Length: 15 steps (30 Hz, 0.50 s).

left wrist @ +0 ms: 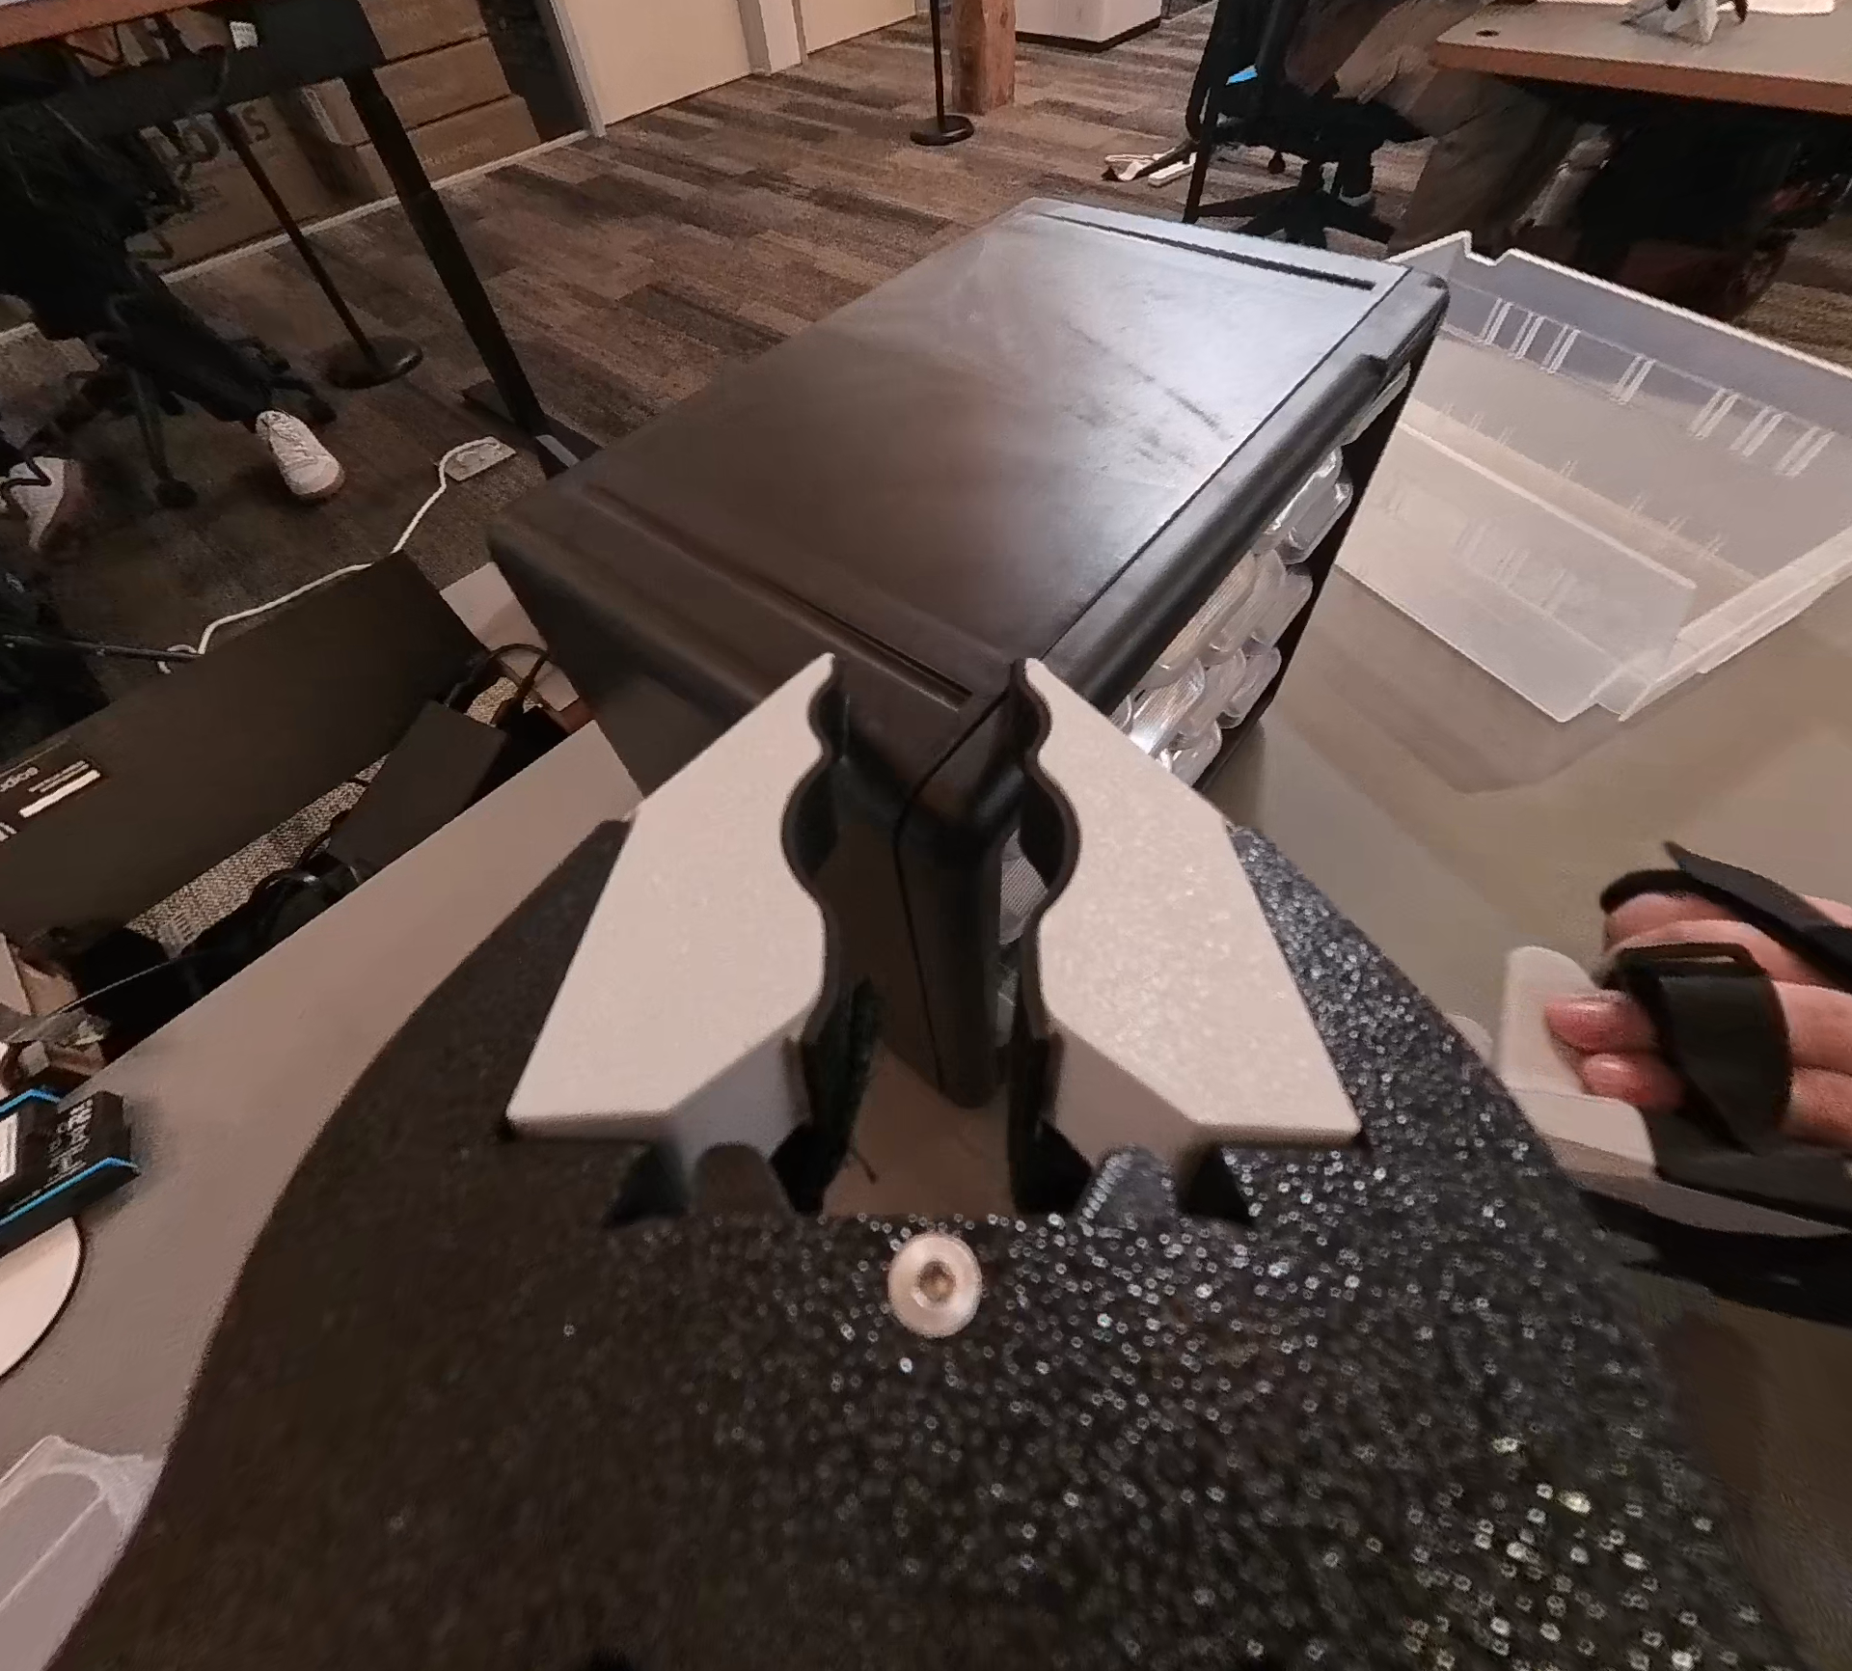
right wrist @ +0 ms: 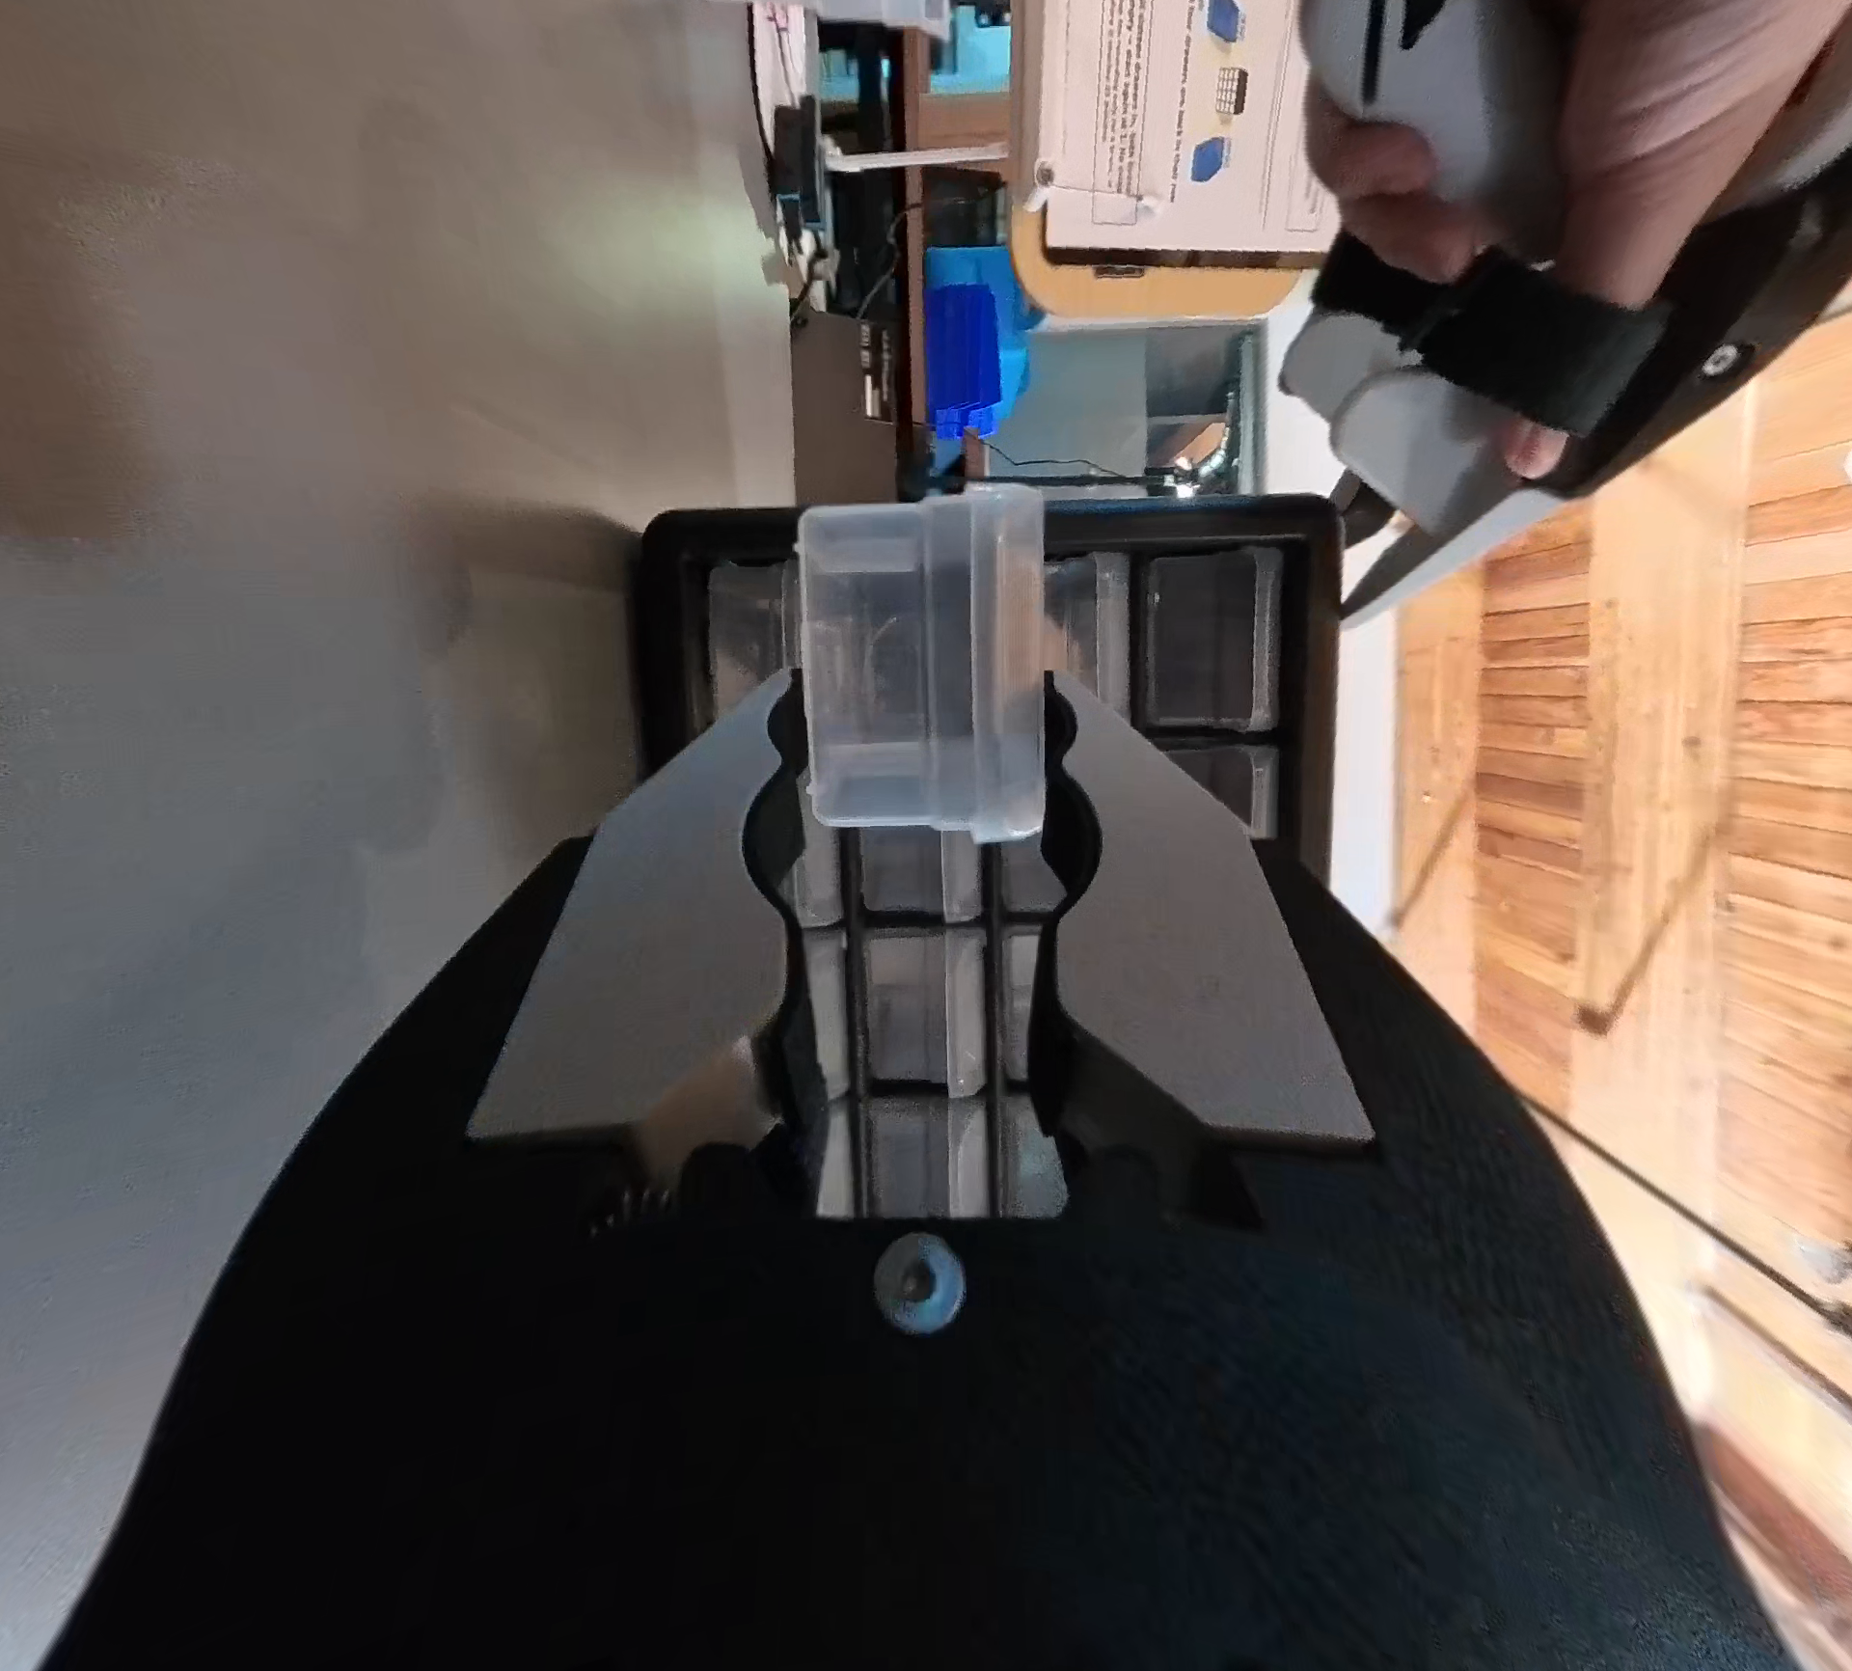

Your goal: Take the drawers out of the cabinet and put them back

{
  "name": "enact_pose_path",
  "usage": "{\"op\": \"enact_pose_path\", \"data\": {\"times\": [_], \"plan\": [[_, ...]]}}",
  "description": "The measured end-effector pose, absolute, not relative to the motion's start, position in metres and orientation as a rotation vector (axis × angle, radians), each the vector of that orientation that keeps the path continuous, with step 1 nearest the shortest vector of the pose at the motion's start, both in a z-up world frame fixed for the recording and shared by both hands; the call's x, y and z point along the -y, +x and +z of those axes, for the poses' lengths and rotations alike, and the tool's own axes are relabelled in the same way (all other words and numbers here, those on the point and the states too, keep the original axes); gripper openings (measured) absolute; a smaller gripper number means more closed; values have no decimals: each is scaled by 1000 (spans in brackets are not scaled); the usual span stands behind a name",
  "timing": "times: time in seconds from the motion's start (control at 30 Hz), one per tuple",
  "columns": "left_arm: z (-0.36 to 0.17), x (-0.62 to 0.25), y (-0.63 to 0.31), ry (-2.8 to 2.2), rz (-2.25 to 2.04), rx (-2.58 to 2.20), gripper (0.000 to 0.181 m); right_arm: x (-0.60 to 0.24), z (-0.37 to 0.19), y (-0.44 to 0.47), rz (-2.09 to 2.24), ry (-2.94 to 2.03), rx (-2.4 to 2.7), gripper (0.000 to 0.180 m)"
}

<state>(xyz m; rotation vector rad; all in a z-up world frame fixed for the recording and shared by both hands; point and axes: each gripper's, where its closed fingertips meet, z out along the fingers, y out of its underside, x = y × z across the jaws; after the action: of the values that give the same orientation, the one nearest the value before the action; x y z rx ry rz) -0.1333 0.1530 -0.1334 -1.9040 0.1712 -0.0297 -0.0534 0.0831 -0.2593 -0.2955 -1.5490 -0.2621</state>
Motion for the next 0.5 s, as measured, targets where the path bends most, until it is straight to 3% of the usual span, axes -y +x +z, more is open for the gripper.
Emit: {"op": "enact_pose_path", "data": {"times": [0.3,0.5], "plan": [[-134,-153,-136,-1897,-50,-163,33,-69,-244,-27,-39,-402,1704,45],[-134,-153,-136,-1894,-61,-162,33,-85,-201,19,16,-540,1659,45]]}}
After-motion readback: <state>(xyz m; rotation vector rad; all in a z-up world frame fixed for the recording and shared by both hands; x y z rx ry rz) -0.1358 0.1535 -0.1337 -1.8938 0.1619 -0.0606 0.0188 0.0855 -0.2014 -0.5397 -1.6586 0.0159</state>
